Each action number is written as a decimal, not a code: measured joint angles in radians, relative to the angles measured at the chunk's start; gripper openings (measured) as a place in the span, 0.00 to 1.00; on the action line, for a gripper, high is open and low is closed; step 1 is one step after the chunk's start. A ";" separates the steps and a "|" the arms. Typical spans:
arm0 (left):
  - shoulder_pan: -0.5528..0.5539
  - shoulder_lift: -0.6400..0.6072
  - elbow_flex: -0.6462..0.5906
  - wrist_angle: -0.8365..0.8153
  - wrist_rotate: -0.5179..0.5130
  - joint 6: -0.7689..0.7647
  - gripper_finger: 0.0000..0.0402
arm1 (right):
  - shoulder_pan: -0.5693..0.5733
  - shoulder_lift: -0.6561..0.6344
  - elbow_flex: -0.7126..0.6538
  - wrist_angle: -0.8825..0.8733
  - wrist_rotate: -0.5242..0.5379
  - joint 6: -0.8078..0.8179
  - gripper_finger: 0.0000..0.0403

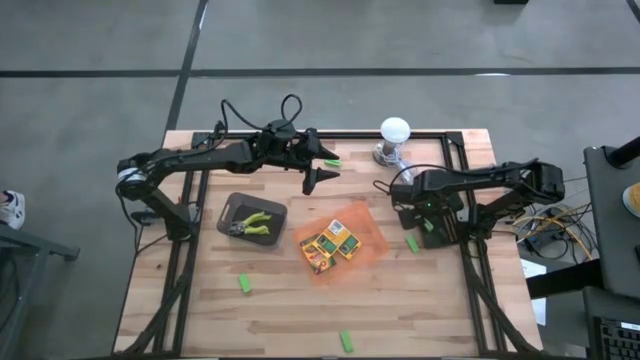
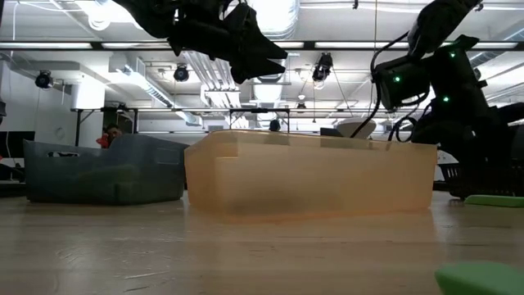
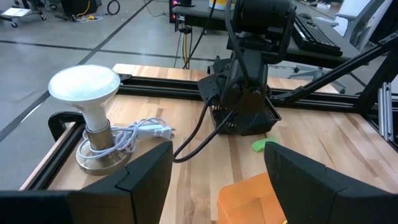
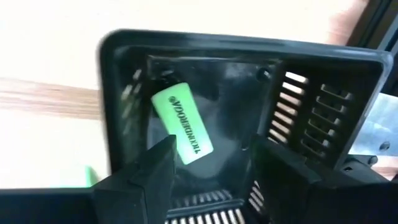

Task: Pick & Place School Supplies
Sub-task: Put the top green eraser into the black basket

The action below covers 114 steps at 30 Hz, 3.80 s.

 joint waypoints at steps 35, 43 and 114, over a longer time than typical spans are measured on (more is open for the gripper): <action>0.030 -0.042 0.006 -0.086 -0.231 -0.062 0.65 | 0.000 -0.002 0.492 0.179 0.321 -0.554 0.38; 0.170 -0.162 0.007 -0.329 -0.228 -0.067 0.65 | 0.004 -0.004 0.388 0.659 0.314 -0.977 0.35; 0.311 -0.242 -0.001 -0.409 -0.054 0.066 0.65 | -0.199 0.002 0.225 1.335 -0.080 -1.184 0.31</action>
